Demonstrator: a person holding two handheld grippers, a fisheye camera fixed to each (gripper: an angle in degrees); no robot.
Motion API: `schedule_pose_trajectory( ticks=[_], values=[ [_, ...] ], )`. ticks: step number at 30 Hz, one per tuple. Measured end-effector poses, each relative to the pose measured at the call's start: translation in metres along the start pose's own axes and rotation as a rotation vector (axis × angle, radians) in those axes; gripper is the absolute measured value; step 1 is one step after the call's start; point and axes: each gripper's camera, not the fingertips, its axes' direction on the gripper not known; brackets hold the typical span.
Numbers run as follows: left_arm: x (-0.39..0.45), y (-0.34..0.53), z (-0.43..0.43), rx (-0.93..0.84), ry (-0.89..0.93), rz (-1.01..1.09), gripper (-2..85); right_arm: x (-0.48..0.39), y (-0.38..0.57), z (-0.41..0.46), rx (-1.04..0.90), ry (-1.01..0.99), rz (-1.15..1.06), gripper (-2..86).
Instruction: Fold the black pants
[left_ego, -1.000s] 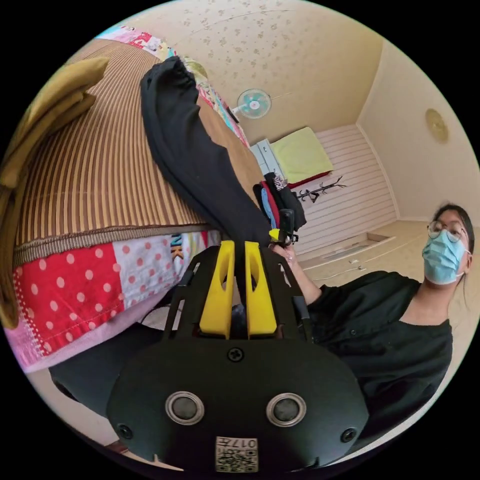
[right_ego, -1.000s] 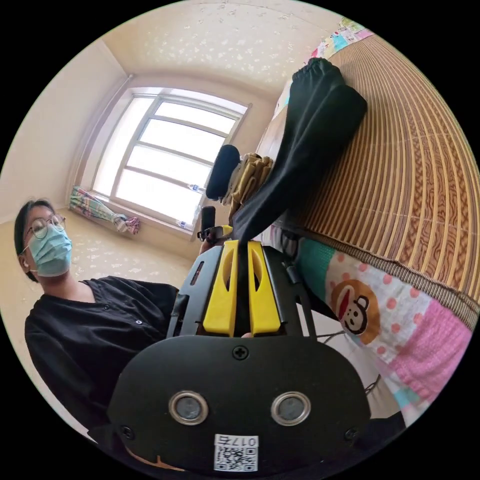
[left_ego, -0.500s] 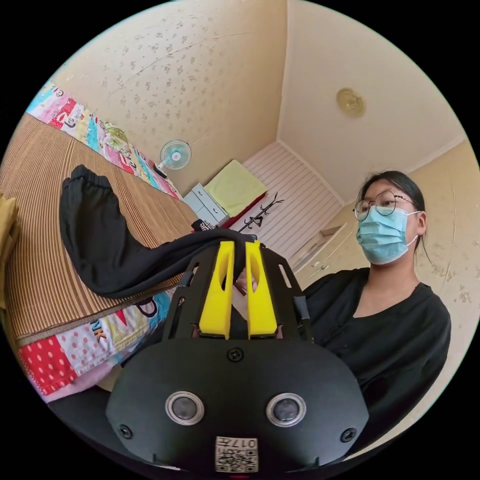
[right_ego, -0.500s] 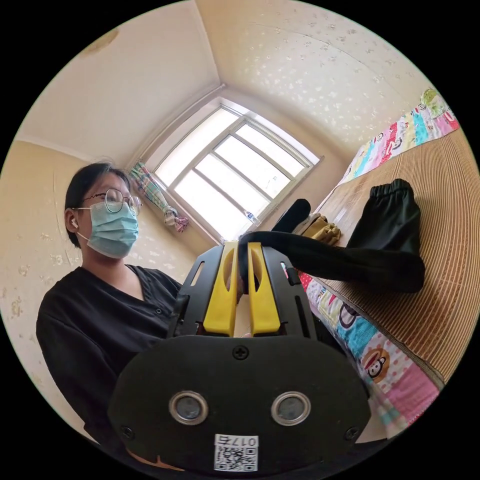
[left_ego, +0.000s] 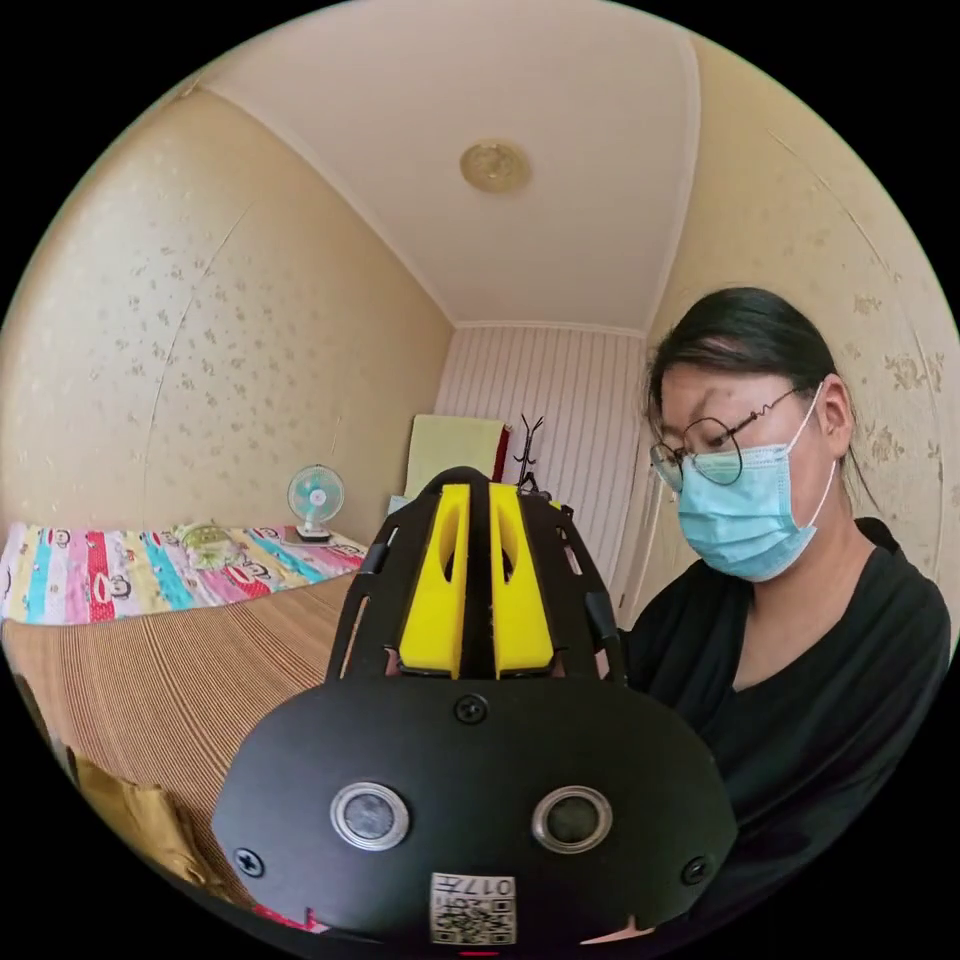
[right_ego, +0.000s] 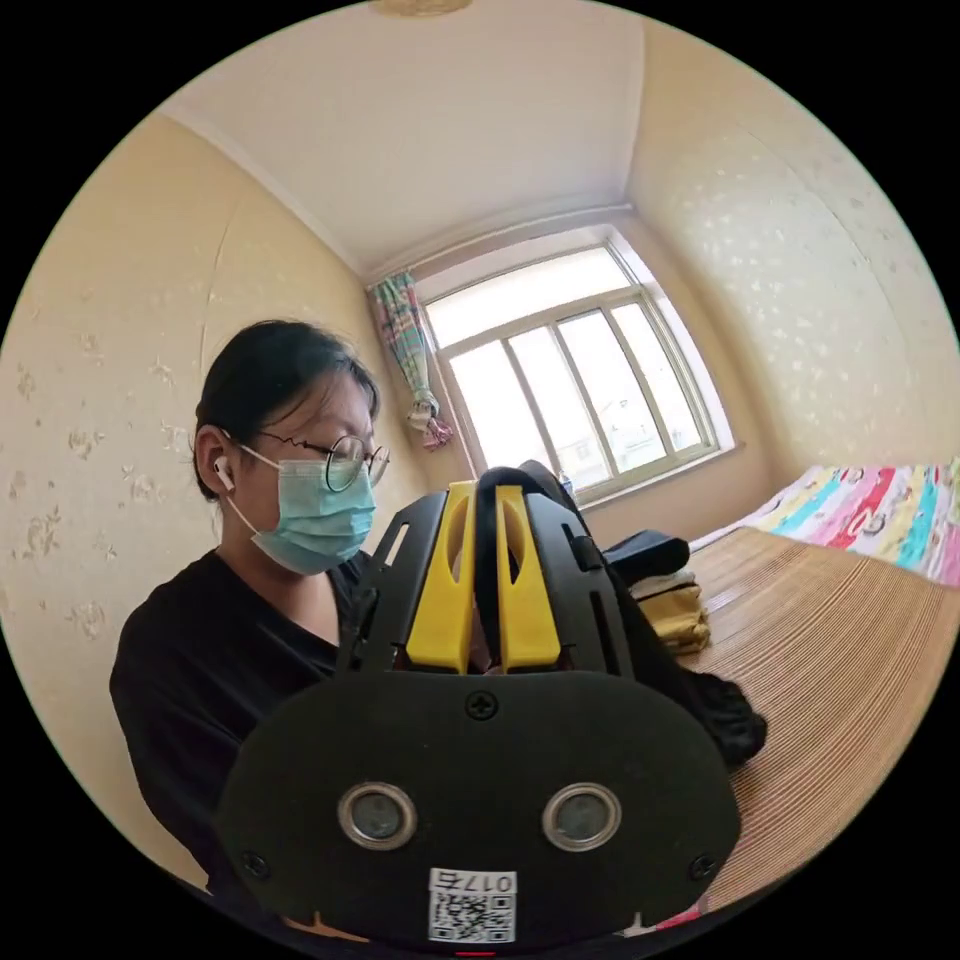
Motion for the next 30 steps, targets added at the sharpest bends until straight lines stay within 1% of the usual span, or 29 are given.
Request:
schedule_pose_trajectory(
  ticks=[2, 4, 6, 9, 10, 13, 15, 16, 17, 18, 19, 20, 21, 22, 23, 25, 27, 30],
  values=[
    [0.007, -0.029, 0.012, 0.054, 0.051, 0.018, 4.0, -0.031, -0.038, -0.003, 0.006, 0.019, -0.083, 1.9],
    [0.009, -0.046, 0.023, 0.064, 0.05, 0.025, 3.9, -0.049, -0.059, -0.006, 0.025, 0.077, -0.114, 2.0],
    [0.002, -0.058, 0.039, 0.045, 0.035, 0.007, 3.9, -0.055, -0.076, -0.01, 0.046, 0.15, -0.127, 2.0],
    [-0.033, -0.063, 0.069, -0.002, 0.034, -0.096, 3.9, -0.042, -0.095, -0.015, 0.034, 0.297, -0.15, 2.1],
    [-0.053, -0.062, 0.083, -0.033, 0.033, -0.144, 3.9, -0.026, -0.099, -0.018, 0.026, 0.346, -0.117, 2.1],
    [-0.113, -0.05, 0.115, -0.097, 0.033, -0.296, 3.9, 0.035, -0.102, -0.027, 0.009, 0.361, 0.022, 2.0],
    [-0.152, -0.043, 0.136, -0.159, -0.026, -0.356, 3.9, 0.082, -0.101, -0.03, -0.021, 0.417, 0.132, 2.0],
    [-0.175, -0.038, 0.151, -0.21, -0.101, -0.353, 3.9, 0.115, -0.101, -0.028, -0.064, 0.502, 0.222, 1.9],
    [-0.198, -0.03, 0.168, -0.267, -0.17, -0.341, 3.9, 0.147, -0.101, -0.023, -0.138, 0.629, 0.257, 1.9],
    [-0.209, -0.025, 0.175, -0.287, -0.188, -0.342, 3.9, 0.163, -0.099, -0.019, -0.176, 0.699, 0.269, 1.9],
    [-0.233, -0.012, 0.188, -0.318, -0.211, -0.388, 4.0, 0.196, -0.092, -0.012, -0.21, 0.767, 0.305, 1.8],
    [-0.254, 0.003, 0.196, -0.329, -0.253, -0.46, 4.0, 0.226, -0.078, -0.012, -0.176, 0.742, 0.346, 1.8],
    [-0.263, 0.011, 0.198, -0.329, -0.288, -0.49, 4.0, 0.239, -0.07, -0.013, -0.152, 0.709, 0.369, 1.9],
    [-0.278, 0.029, 0.203, -0.357, -0.342, -0.531, 3.9, 0.267, -0.05, -0.015, -0.125, 0.653, 0.437, 1.9],
    [-0.291, 0.048, 0.207, -0.377, -0.345, -0.546, 4.0, 0.287, -0.028, -0.015, -0.111, 0.638, 0.488, 1.9],
    [-0.303, 0.078, 0.205, -0.368, -0.309, -0.578, 4.0, 0.302, 0.005, -0.013, -0.105, 0.624, 0.511, 1.8],
    [-0.306, 0.108, 0.196, -0.344, -0.254, -0.618, 4.1, 0.306, 0.037, -0.011, -0.116, 0.569, 0.522, 1.8],
    [-0.292, 0.158, 0.187, -0.365, -0.161, -0.613, 4.1, 0.295, 0.09, -0.009, -0.155, 0.521, 0.511, 1.7]
  ],
)
